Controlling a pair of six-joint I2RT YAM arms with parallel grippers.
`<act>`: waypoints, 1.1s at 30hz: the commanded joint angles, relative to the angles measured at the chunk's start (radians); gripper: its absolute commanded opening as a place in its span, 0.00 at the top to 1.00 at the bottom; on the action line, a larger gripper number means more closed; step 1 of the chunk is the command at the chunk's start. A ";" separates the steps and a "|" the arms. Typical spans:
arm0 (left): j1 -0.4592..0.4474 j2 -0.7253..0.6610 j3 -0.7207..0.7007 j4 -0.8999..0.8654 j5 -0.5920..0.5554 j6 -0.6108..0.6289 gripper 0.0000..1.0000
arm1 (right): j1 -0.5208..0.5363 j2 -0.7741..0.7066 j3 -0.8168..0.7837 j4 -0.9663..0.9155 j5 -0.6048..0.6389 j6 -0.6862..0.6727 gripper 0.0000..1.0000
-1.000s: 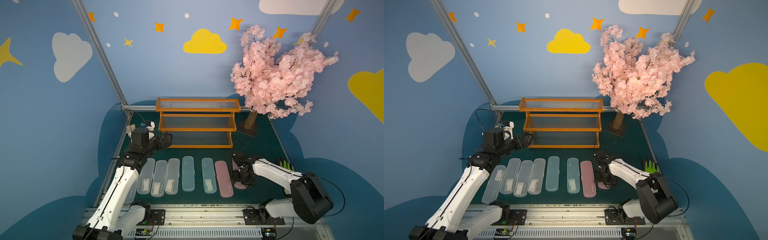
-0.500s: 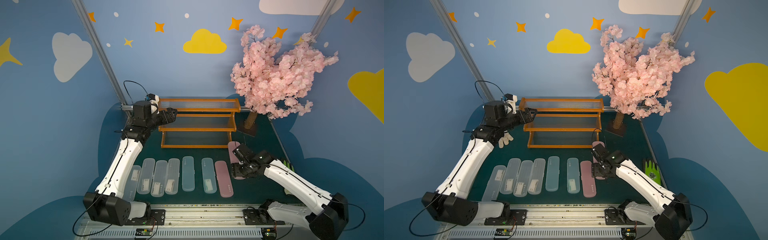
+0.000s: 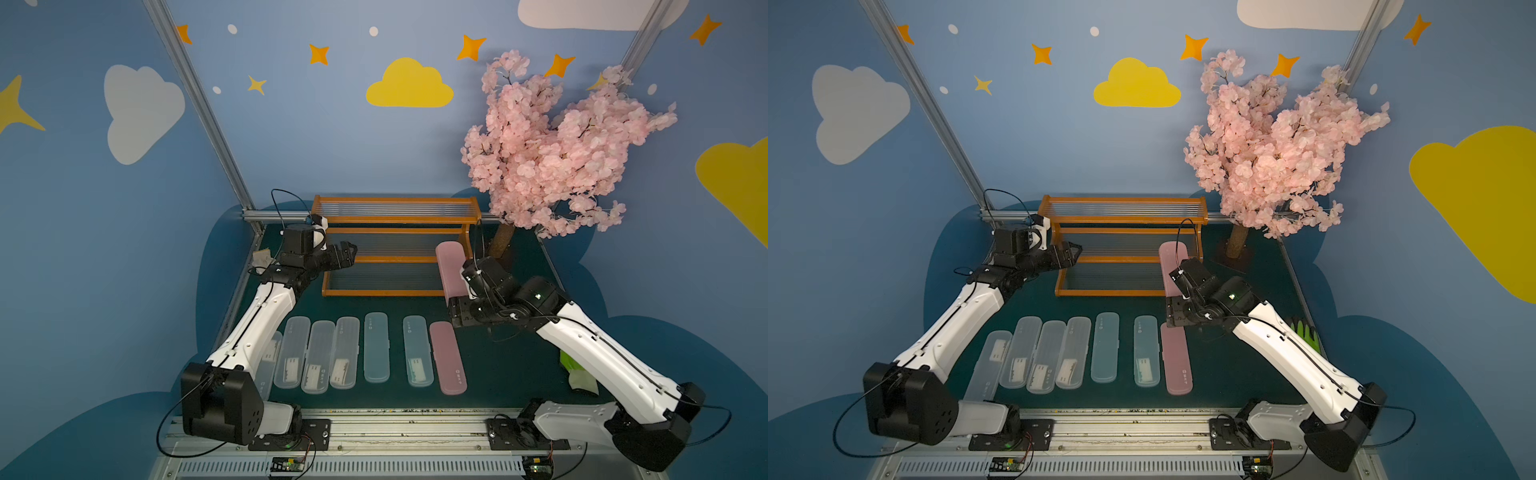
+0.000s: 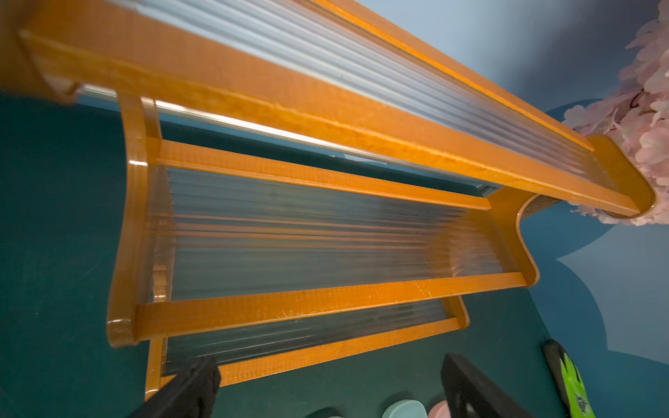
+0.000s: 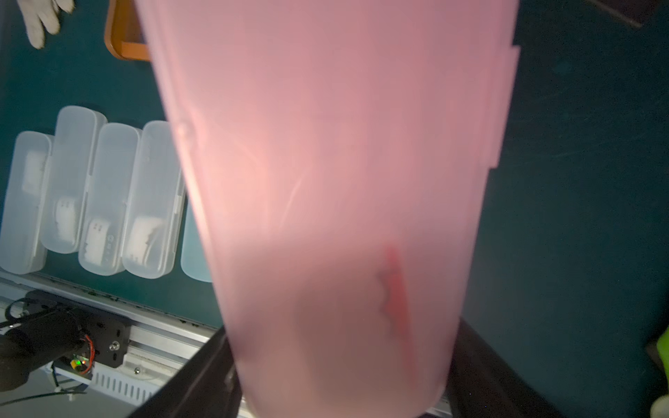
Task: Place the pencil cases on the shelf according to color
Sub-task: Place the pencil case on the shelf.
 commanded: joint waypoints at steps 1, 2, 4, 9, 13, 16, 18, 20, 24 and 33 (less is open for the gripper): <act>-0.002 -0.055 -0.015 0.054 -0.039 0.039 0.00 | -0.019 0.023 0.085 0.065 0.049 -0.027 0.43; -0.002 -0.063 -0.025 0.062 -0.040 0.040 0.00 | -0.033 0.039 0.112 0.070 0.048 -0.032 0.43; -0.002 -0.079 -0.044 0.077 -0.041 0.034 0.00 | -0.073 0.098 0.188 0.075 0.014 -0.059 0.43; -0.002 -0.092 -0.062 0.091 -0.049 0.035 0.00 | -0.142 0.304 0.432 0.025 -0.023 -0.127 0.41; -0.002 -0.096 -0.069 0.090 -0.044 0.029 0.00 | -0.188 0.459 0.620 -0.036 -0.005 -0.162 0.40; -0.002 -0.100 -0.074 0.097 -0.031 0.024 0.00 | -0.212 0.546 0.740 -0.055 0.027 -0.175 0.40; -0.002 -0.101 -0.076 0.098 -0.029 0.020 0.00 | -0.224 0.593 0.818 -0.069 0.037 -0.190 0.39; -0.002 -0.101 -0.075 0.097 -0.019 0.014 0.00 | -0.232 0.646 0.915 -0.108 0.053 -0.209 0.39; -0.003 -0.103 -0.072 0.101 -0.001 0.006 0.00 | -0.256 0.753 1.091 -0.197 0.027 -0.220 0.37; -0.002 -0.093 -0.070 0.097 0.010 -0.002 0.00 | -0.277 0.779 1.097 -0.196 -0.006 -0.194 0.28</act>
